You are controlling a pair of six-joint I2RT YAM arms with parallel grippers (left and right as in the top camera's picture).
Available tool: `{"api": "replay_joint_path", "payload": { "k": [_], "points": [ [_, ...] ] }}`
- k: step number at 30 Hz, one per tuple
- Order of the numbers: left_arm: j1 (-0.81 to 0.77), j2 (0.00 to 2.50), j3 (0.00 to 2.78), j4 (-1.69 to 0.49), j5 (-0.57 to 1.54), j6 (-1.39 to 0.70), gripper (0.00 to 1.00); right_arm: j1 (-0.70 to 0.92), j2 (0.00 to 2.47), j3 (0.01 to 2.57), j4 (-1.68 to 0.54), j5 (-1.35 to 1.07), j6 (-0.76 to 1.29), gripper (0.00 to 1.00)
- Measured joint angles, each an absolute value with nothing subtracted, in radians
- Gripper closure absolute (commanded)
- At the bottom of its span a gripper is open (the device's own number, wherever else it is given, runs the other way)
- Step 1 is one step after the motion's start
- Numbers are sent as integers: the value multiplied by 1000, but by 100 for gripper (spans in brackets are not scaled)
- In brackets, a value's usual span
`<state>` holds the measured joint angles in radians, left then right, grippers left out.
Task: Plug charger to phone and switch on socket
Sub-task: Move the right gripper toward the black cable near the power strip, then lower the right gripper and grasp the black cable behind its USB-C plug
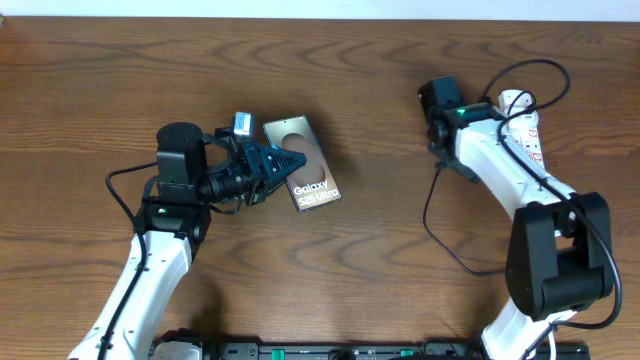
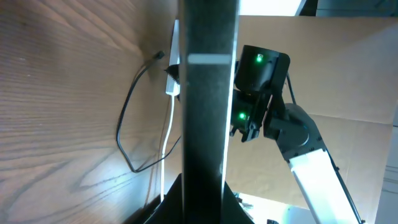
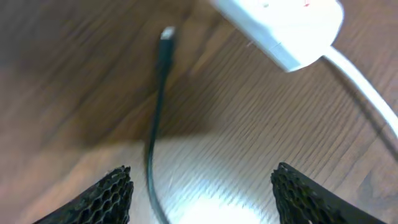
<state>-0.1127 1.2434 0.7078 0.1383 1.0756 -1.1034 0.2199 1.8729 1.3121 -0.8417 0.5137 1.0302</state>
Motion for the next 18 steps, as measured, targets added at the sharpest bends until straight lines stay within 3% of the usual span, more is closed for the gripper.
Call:
{"api": "replay_joint_path", "payload": {
  "k": [13,18],
  "points": [
    [-113,1244,708,139,1069,-1103,92,148,1972,1316,-629,500,1078,33],
    [-113,1244,708,139,1067,-1103,93,148,1994,1316,-571,498,1054,41]
  ]
}}
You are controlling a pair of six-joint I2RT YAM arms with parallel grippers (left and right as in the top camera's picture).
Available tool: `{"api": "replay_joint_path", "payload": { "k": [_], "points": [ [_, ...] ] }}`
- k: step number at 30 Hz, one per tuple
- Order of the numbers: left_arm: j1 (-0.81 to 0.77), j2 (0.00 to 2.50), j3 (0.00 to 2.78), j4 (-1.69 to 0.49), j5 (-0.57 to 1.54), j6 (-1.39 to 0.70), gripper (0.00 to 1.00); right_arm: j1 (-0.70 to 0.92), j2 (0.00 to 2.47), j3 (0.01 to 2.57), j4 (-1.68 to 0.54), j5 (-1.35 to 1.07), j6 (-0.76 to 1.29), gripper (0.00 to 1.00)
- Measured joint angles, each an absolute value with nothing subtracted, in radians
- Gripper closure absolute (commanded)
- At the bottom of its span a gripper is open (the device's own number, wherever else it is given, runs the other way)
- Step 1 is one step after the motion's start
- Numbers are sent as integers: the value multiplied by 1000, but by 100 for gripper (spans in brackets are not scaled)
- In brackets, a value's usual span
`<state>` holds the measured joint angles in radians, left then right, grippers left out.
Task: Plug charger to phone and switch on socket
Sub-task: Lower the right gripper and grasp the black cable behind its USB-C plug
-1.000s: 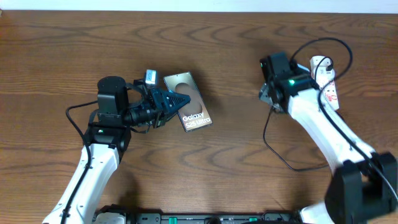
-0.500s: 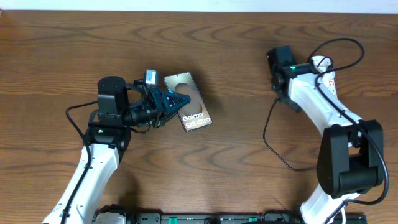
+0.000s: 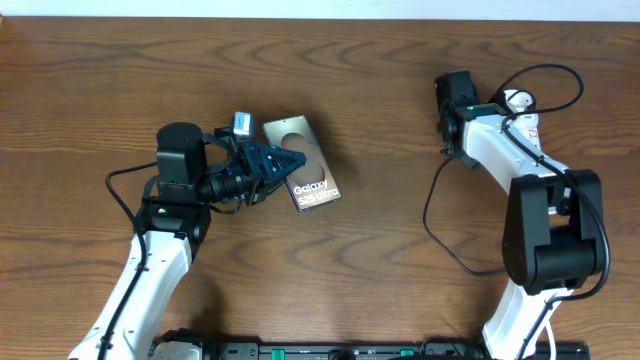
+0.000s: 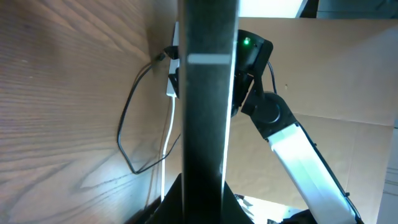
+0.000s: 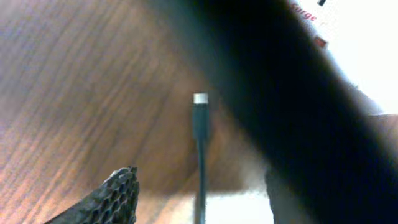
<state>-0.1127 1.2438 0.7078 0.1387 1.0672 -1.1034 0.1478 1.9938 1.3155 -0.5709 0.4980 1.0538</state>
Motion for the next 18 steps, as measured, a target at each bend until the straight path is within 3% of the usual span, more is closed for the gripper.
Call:
{"api": "replay_joint_path", "payload": {
  "k": [3,10,18],
  "points": [
    [-113,1244,708,139,1066,-1103,92,149,1997,1316,-530,506,1012,40],
    [-113,1244,708,139,1037,-1103,93,181,1997,1318,-390,543,730,28],
    [-113,1244,708,138,1015,-1103,93,242,1998,1318,-379,543,462,13]
  ]
}}
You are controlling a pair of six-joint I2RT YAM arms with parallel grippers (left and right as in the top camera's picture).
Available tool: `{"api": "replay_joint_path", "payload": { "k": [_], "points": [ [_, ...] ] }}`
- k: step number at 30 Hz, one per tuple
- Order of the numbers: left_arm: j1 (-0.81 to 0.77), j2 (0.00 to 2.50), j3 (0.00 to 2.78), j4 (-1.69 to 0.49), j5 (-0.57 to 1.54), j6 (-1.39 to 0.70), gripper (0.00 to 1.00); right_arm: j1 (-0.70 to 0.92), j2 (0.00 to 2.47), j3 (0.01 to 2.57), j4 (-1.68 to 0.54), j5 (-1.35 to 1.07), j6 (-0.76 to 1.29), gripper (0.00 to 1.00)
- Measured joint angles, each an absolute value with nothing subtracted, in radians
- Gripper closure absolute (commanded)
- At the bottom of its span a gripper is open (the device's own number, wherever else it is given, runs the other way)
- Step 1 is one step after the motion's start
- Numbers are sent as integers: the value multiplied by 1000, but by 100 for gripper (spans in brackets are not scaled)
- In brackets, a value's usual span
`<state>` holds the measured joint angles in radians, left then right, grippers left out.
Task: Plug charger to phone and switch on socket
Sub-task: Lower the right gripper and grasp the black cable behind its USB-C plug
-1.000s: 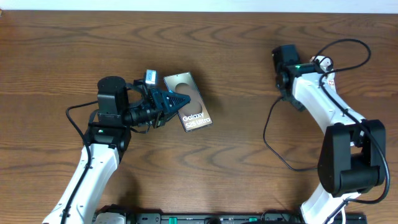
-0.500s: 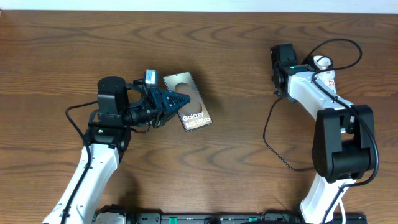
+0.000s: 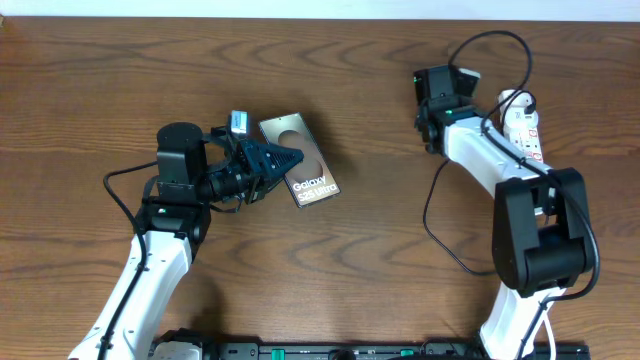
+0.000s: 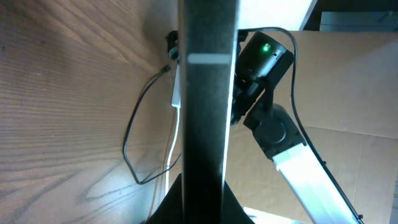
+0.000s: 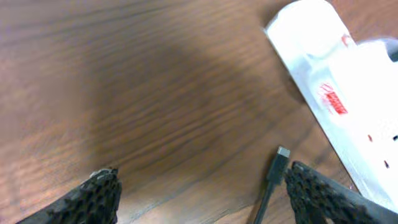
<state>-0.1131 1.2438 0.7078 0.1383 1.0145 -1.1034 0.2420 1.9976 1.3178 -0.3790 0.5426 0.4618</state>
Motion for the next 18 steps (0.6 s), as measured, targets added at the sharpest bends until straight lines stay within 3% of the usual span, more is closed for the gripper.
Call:
{"api": "replay_joint_path", "payload": {
  "k": [13,18],
  "points": [
    [-113,1244,708,137,1014,-1103,93,154,2060,1325,-532,436,634,19],
    [-113,1244,708,127,1014,-1103,93,152,2082,1353,-554,420,659,32]
  ]
}}
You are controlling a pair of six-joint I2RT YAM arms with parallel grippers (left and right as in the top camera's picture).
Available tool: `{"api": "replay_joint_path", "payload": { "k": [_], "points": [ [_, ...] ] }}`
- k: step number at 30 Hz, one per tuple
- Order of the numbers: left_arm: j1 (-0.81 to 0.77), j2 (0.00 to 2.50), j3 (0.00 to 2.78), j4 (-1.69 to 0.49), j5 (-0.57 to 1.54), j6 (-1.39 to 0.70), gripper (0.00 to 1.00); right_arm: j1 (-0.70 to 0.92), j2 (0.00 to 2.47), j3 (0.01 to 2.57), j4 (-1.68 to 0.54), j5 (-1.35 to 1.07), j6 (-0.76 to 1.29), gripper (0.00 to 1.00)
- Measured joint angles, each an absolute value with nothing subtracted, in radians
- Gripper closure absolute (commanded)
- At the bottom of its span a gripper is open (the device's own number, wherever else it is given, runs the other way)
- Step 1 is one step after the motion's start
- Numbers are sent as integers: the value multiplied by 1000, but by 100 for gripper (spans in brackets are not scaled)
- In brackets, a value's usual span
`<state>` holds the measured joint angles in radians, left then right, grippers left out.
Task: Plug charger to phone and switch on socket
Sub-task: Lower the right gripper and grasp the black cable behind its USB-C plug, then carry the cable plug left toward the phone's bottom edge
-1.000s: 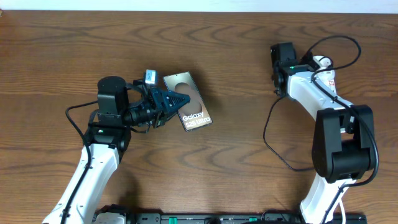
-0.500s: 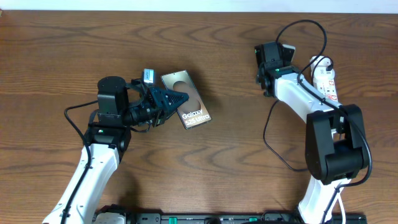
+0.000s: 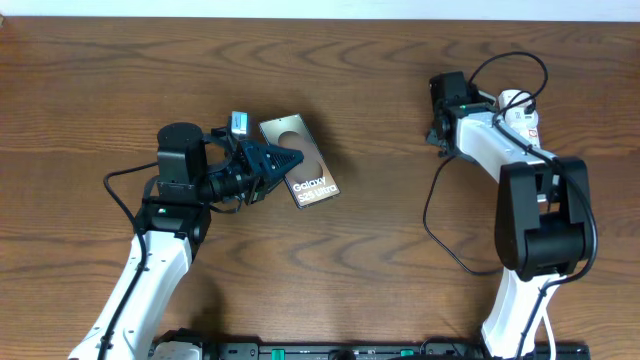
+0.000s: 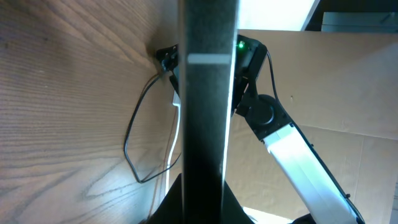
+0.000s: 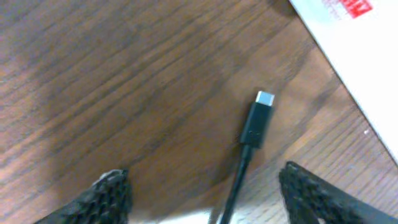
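Note:
The phone [image 3: 302, 163], its back marked "Galaxy S25 Ultra", is held slanted over the table by my left gripper [image 3: 278, 162], shut on its left edge. In the left wrist view it is a dark upright band [image 4: 208, 93] that fills the jaws. The black charger cable's plug [image 5: 256, 118] lies on the wood beside the white socket strip [image 5: 364, 43]. My right gripper [image 5: 208, 199] stands open over the plug with a finger on each side and nothing gripped. From overhead, the right gripper [image 3: 441, 138] is just left of the socket strip [image 3: 522, 118].
The black cable [image 3: 430, 215] loops down across the table right of centre, and another loop arches above the strip. A white lead [image 4: 176, 118] runs from the strip. A cardboard wall [image 4: 323, 74] stands behind the right arm.
My right gripper has moved a little right and back towards the strip. The plug now lies centred ahead of its open fingers instead of near the right finger. The left arm and phone are unchanged.
My left gripper held the phone in one place throughout. My right gripper, open at every moment, was near the plug and strip, then closer to the strip, then further left, and now stands over the plug.

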<state>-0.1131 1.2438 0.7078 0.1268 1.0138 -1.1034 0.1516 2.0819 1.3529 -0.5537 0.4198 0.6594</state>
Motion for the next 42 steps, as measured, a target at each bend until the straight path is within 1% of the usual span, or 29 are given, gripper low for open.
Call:
{"api": "replay_joint_path", "payload": {
  "k": [1,3,5,8,12,16,17,18,19,20,21,22,23,27,31,35,39,40,41,42],
  "points": [
    [-113,1244,708,127,1014,-1103,93,152,2086,1359,-557,417,663,38],
    [-113,1244,708,126,1013,-1103,93,152,2093,1367,-557,403,667,48],
    [-113,1244,708,126,1011,-1103,93,152,2098,1374,-557,388,673,52],
    [-113,1244,708,124,1010,-1103,93,153,2100,1382,-576,364,678,53],
    [-113,1244,708,124,1010,-1103,93,153,2098,1396,-656,347,717,49],
    [-113,1244,708,124,1010,-1103,93,154,2094,1399,-709,339,748,50],
    [-113,1244,708,124,1010,-1103,93,154,2093,1399,-721,335,752,52],
    [-113,1244,708,124,1010,-1103,93,154,2091,1399,-728,333,754,58],
    [-113,1244,708,124,1010,-1103,93,154,2090,1398,-733,329,756,68],
    [-113,1243,708,124,1011,-1103,92,154,2090,1396,-732,325,763,80],
    [-113,1244,708,124,1010,-1103,93,154,2088,1388,-724,321,766,89],
    [-113,1244,708,123,1010,-1103,93,155,2085,1379,-711,319,763,96],
    [-113,1244,708,124,1010,-1103,93,156,2081,1369,-695,311,766,99],
    [-113,1244,708,124,1010,-1103,93,172,2062,1323,-634,307,751,99],
    [-113,1244,708,124,1010,-1103,93,198,2057,1314,-596,288,646,99],
    [-113,1244,708,124,1010,-1103,93,297,2065,1343,-585,180,462,99],
    [-113,1244,708,124,1010,-1103,93,403,2063,1361,-680,109,362,98],
    [-113,1244,708,124,1010,-1100,93,422,2061,1363,-710,97,356,96],
    [-113,1244,708,124,1010,-1098,93,453,2059,1365,-752,83,352,92],
    [-113,1244,708,123,1010,-1095,93,475,2059,1365,-778,75,350,85]
  ]
}}
